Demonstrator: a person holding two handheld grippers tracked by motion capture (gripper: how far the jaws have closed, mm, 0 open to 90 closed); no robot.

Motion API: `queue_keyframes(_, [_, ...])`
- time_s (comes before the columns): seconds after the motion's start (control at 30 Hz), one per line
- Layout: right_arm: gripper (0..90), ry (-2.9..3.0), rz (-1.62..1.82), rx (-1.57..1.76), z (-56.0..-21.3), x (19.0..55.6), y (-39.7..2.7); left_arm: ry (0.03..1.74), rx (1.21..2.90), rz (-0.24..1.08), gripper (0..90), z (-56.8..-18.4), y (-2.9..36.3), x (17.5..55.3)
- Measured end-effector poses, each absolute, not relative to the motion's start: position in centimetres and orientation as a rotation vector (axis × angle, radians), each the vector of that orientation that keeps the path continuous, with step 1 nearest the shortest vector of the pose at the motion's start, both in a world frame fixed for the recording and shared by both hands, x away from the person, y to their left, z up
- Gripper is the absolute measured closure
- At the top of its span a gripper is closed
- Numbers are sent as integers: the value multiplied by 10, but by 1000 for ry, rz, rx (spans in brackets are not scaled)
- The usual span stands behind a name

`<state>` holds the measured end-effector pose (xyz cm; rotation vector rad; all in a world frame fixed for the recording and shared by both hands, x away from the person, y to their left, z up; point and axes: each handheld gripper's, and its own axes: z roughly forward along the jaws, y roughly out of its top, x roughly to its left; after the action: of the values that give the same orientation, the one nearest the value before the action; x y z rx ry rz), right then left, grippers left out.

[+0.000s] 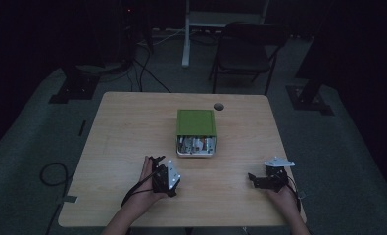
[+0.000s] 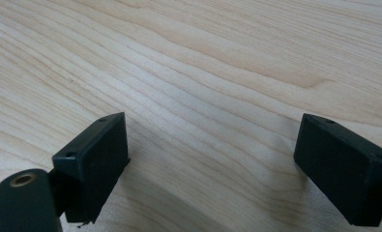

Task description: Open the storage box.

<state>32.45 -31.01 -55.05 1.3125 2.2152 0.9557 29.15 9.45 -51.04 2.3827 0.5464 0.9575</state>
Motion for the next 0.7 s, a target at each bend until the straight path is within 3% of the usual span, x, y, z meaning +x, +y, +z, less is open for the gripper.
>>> queue_keyframes(0.7, [120,2211,956,1316,-550,324,-310,296,2449,1036,59,-510,53,291])
